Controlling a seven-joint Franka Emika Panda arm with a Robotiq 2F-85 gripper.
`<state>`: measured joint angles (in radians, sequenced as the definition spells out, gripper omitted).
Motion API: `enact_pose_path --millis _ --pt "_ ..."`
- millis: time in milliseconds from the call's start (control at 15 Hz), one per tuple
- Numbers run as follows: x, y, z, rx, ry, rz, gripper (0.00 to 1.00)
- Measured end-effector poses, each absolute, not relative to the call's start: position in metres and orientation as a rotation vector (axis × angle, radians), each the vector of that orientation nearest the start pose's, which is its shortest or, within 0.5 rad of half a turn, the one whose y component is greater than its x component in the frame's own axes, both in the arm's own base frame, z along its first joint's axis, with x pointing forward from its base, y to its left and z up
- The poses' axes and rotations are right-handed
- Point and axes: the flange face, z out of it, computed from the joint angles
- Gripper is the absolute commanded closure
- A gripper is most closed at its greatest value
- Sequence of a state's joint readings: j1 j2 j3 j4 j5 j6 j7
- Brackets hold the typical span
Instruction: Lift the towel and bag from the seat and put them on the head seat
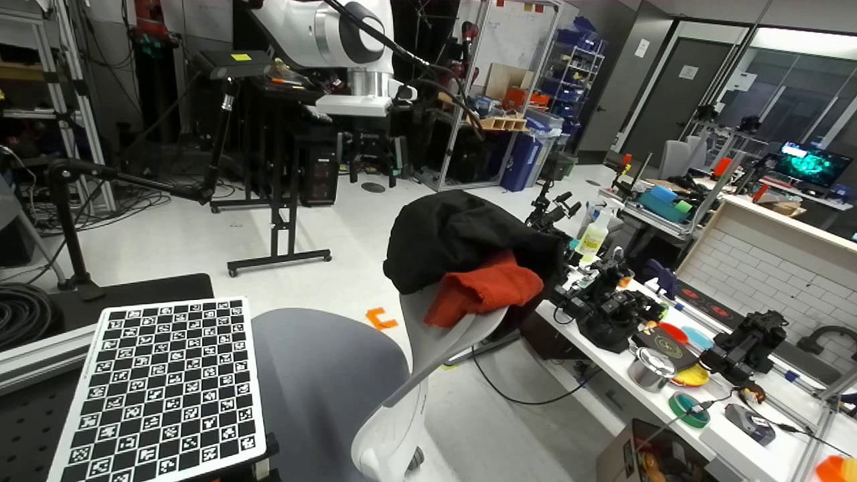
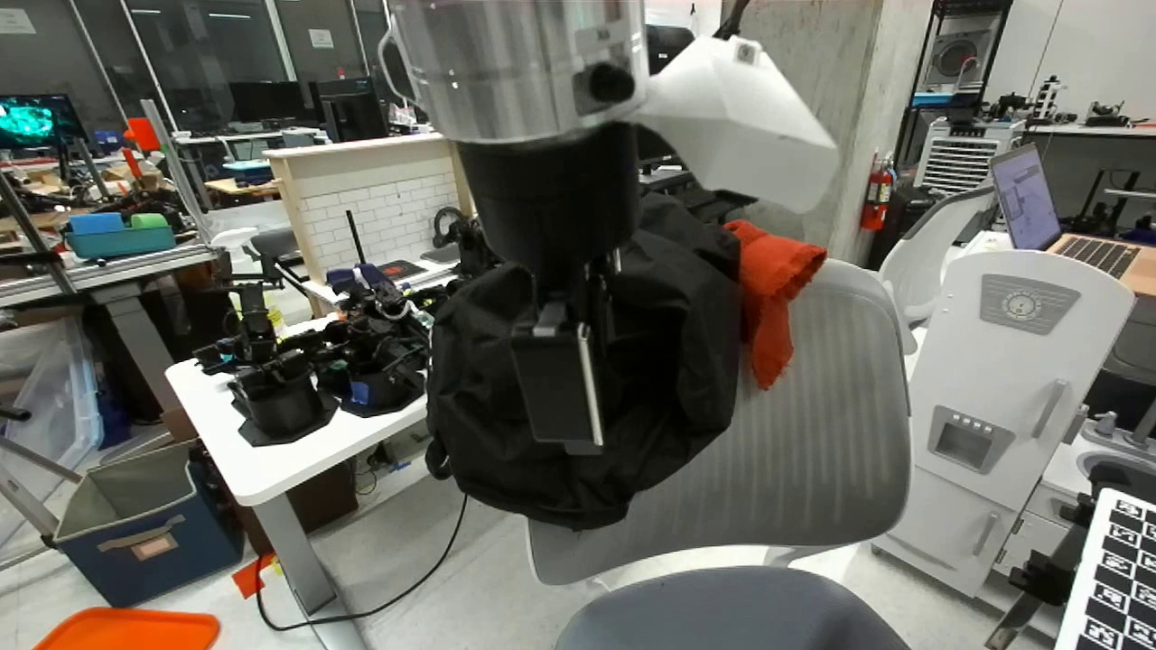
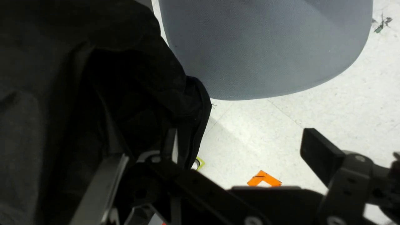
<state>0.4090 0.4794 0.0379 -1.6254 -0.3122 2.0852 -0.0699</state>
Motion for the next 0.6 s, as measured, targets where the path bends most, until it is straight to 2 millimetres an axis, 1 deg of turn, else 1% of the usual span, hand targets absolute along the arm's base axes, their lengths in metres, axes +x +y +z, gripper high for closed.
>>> enact_pose_path --millis 133,200,333,600 --pt "0.602 0.277 0.348 -3.211 -1.128 -0.045 0.00" --pt "0.597 0.277 0.350 -3.210 -1.130 -0.045 0.00" --pt "0.593 0.275 0.351 -3.210 -1.131 -0.046 0.00" --pt "0.593 0.273 0.351 -3.211 -1.126 -0.043 0.00"
